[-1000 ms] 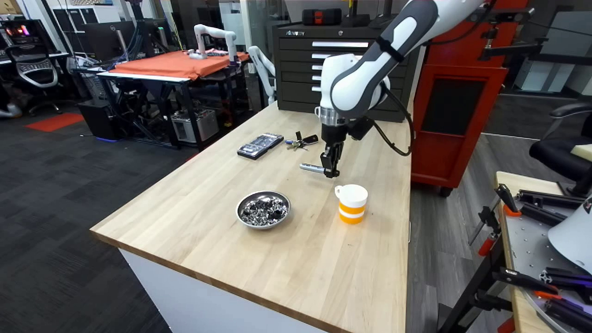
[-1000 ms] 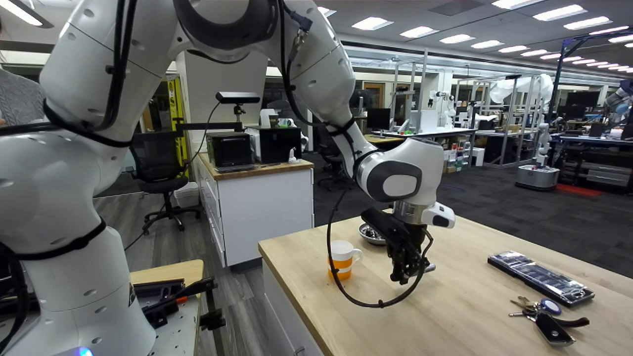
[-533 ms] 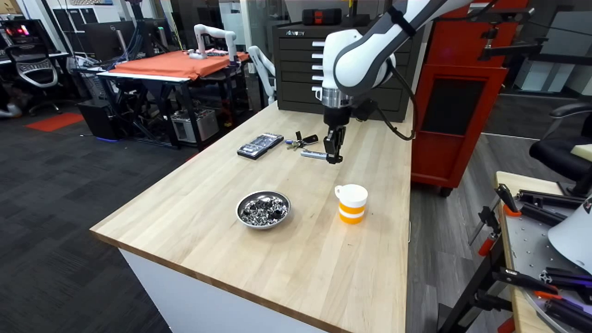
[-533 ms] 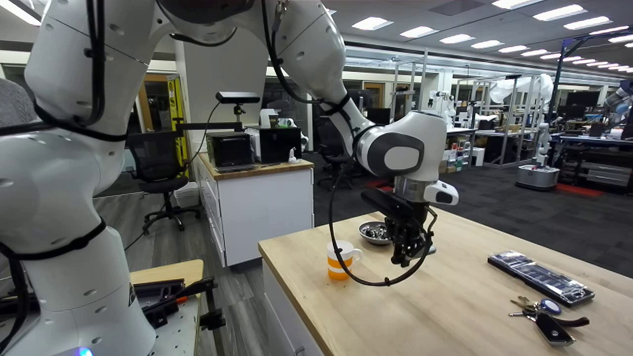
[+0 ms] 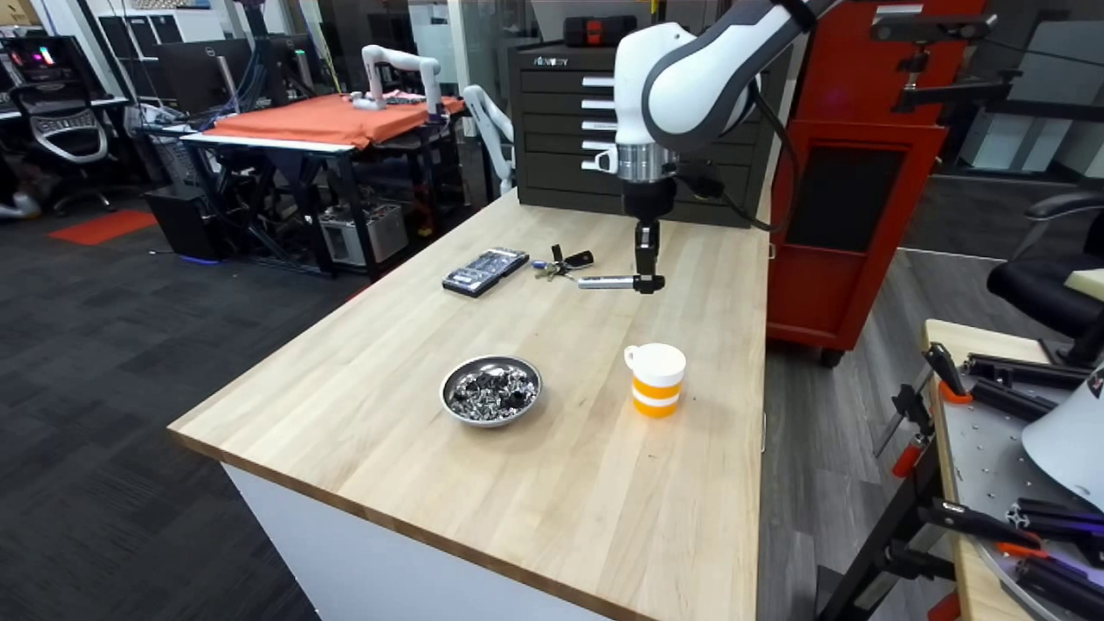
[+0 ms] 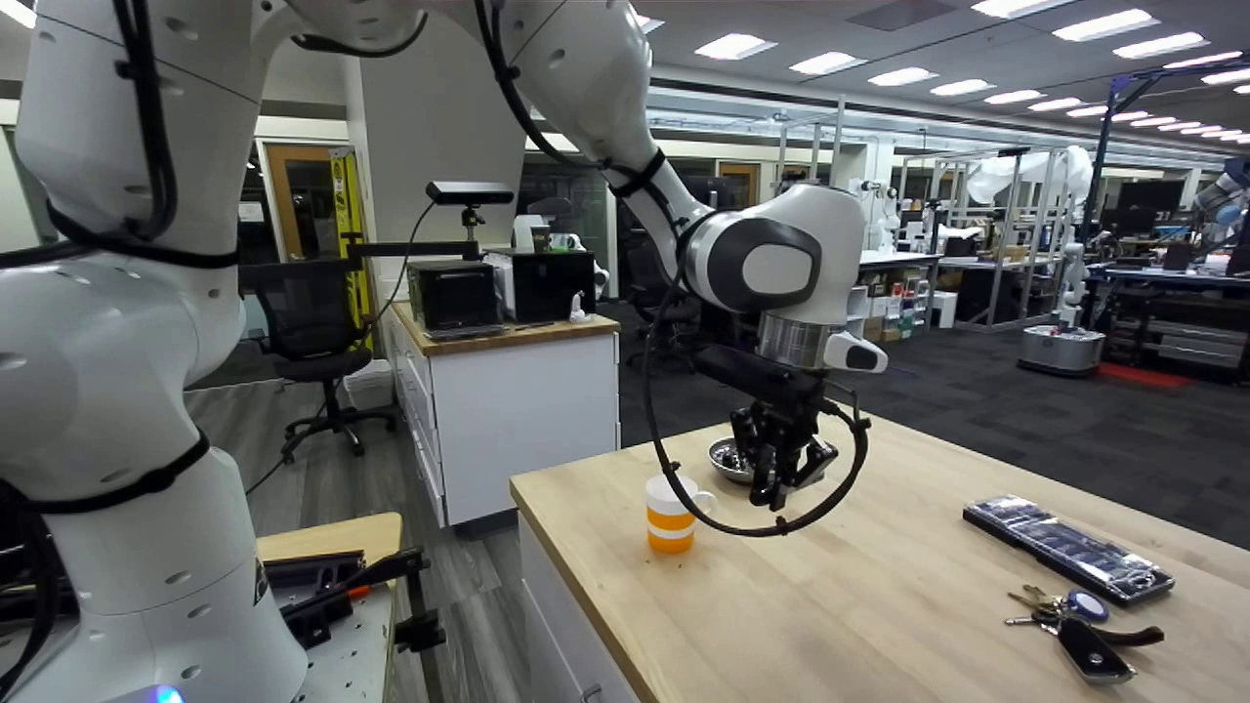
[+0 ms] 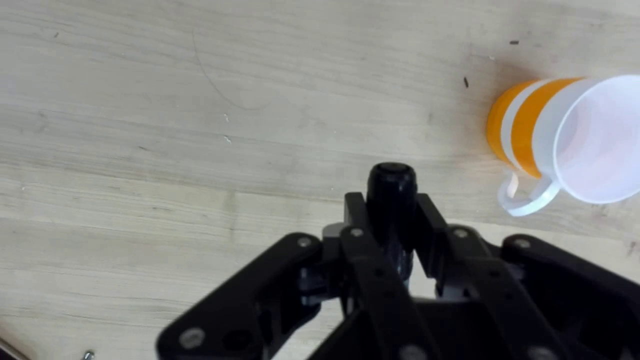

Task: Put the marker in the cup

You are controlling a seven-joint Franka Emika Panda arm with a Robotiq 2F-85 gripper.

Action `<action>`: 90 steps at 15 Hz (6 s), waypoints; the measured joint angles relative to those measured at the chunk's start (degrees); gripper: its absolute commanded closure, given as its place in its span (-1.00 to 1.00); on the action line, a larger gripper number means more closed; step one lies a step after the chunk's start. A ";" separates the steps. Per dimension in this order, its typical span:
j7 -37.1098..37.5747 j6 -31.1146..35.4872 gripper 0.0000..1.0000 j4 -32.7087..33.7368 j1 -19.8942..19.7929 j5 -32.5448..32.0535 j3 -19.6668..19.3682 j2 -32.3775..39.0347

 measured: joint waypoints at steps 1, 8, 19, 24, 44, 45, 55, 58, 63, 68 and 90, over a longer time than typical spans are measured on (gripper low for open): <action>-1.58 -0.75 0.87 -0.93 0.00 -0.58 0.00 -1.18; -13.00 -6.57 0.87 -6.29 0.16 -2.12 0.48 -9.75; -25.32 -26.60 0.87 -5.63 4.52 -6.18 0.90 -14.72; -27.00 -32.19 0.87 -2.80 6.85 -11.32 1.87 -12.81; -27.10 -44.53 0.87 19.62 11.90 -25.99 3.51 8.17; -27.10 -45.32 0.87 20.42 12.18 -26.29 3.61 8.81; -27.15 -48.63 0.87 23.75 13.55 -26.64 5.18 13.44; -27.30 -48.84 0.87 23.77 13.57 -26.69 5.55 14.37; -28.39 -50.40 0.87 24.66 13.92 -26.93 6.11 16.14; -30.43 -52.57 0.87 27.29 15.03 -27.39 6.37 19.09; -34.93 -57.31 -1.00 36.94 16.56 -28.91 6.38 25.90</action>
